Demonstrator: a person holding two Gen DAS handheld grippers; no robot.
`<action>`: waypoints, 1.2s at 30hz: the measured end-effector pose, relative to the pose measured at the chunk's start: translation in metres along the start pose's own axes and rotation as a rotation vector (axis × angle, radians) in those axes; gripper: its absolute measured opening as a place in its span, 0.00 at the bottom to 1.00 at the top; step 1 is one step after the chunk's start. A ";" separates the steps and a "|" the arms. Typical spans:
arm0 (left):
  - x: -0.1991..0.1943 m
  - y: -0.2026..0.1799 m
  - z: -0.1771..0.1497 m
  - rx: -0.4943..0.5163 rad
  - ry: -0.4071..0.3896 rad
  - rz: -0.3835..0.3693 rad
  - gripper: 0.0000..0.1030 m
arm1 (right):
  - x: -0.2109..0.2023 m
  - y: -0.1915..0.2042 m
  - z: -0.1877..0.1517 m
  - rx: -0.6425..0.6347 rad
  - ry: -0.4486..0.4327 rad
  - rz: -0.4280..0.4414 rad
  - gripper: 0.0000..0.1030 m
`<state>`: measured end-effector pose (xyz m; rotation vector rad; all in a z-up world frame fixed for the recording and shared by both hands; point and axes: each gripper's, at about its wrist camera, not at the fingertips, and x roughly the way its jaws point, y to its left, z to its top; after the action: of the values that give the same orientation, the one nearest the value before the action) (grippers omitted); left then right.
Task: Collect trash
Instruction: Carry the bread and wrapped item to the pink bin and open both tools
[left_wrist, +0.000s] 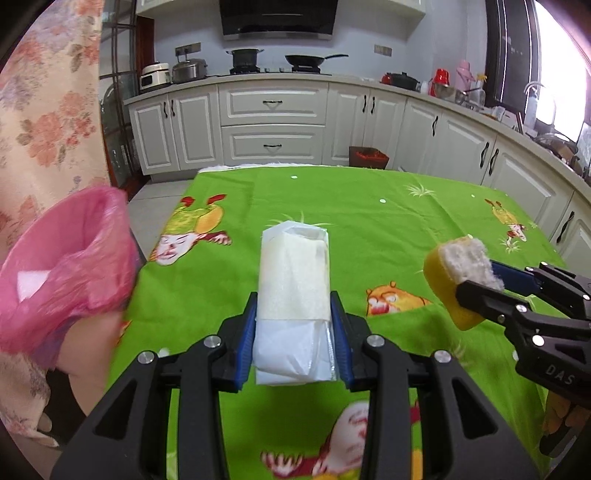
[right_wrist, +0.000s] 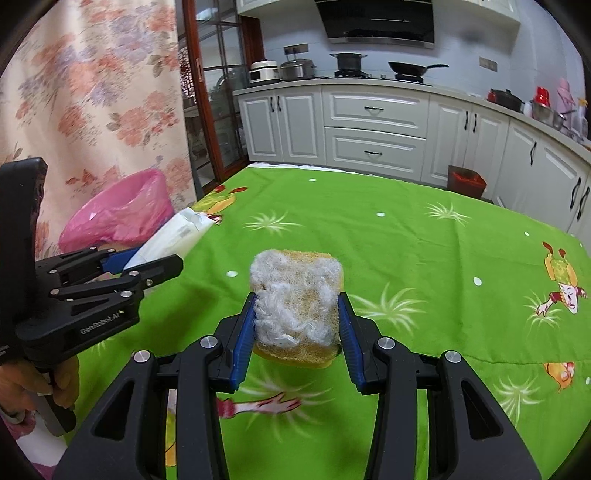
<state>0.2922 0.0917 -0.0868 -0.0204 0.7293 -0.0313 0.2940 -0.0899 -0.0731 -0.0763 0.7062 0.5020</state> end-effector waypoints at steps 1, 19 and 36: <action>-0.006 0.002 -0.003 -0.006 -0.004 0.001 0.35 | -0.002 0.002 -0.001 -0.005 0.000 0.000 0.40; -0.105 0.030 -0.054 -0.113 -0.143 -0.031 0.35 | -0.041 0.060 -0.012 -0.092 -0.048 0.051 0.40; -0.145 0.100 -0.045 -0.178 -0.229 0.079 0.35 | -0.024 0.128 0.029 -0.225 -0.081 0.172 0.40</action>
<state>0.1563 0.1961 -0.0274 -0.1631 0.5014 0.1101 0.2359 0.0197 -0.0234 -0.2066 0.5774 0.7444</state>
